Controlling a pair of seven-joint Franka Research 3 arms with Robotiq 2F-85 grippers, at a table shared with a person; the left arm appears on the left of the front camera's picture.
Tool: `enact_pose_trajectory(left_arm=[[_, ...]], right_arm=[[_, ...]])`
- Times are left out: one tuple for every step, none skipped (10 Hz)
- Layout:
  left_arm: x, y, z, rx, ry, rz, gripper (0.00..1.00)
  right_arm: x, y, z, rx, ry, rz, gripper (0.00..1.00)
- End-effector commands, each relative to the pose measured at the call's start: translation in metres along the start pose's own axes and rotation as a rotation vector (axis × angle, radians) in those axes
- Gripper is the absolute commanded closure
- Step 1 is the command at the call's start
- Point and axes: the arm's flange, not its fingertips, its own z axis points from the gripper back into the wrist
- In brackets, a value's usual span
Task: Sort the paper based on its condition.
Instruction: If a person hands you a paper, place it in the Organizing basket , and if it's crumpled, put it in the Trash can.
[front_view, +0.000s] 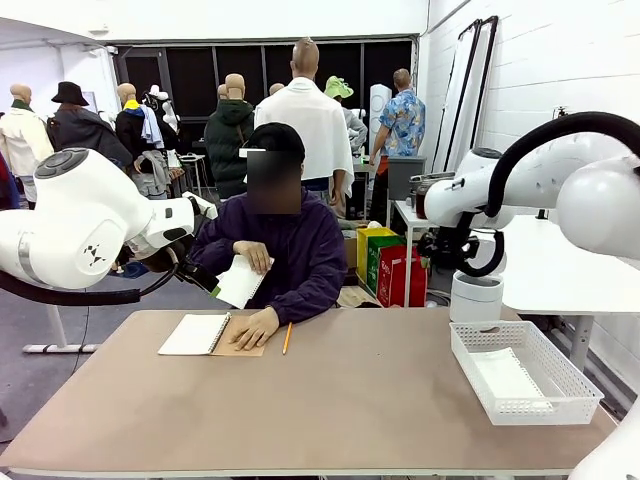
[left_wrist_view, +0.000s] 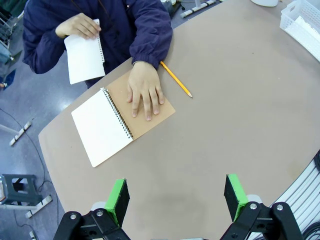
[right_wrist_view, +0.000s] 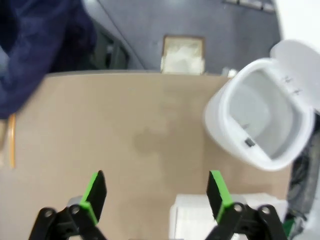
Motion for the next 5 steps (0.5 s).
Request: enact_pose_trajectory(left_arm=[[-0.001,0.001,0.0,-0.007,0.001,-0.006,0.0],[-0.001,0.001,0.0,-0.007,0.001,-0.006,0.0],[-0.001,0.001,0.0,-0.007,0.001,-0.006,0.0],[-0.001,0.001,0.0,-0.007,0.001,-0.006,0.0],[-0.001,0.001,0.0,-0.007,0.001,-0.006,0.0]], right_arm=[[-0.04,0.019,0.008,0.021,0.01,0.174,0.0],[-0.055,0.034,0.01,0.039,0.011,0.264,0.0],[-0.071,0.047,0.013,0.075,0.032,0.355,0.0],[-0.078,0.054,0.014,0.116,0.065,0.422,0.0],[-0.082,0.056,0.016,0.167,0.103,0.492,0.0]])
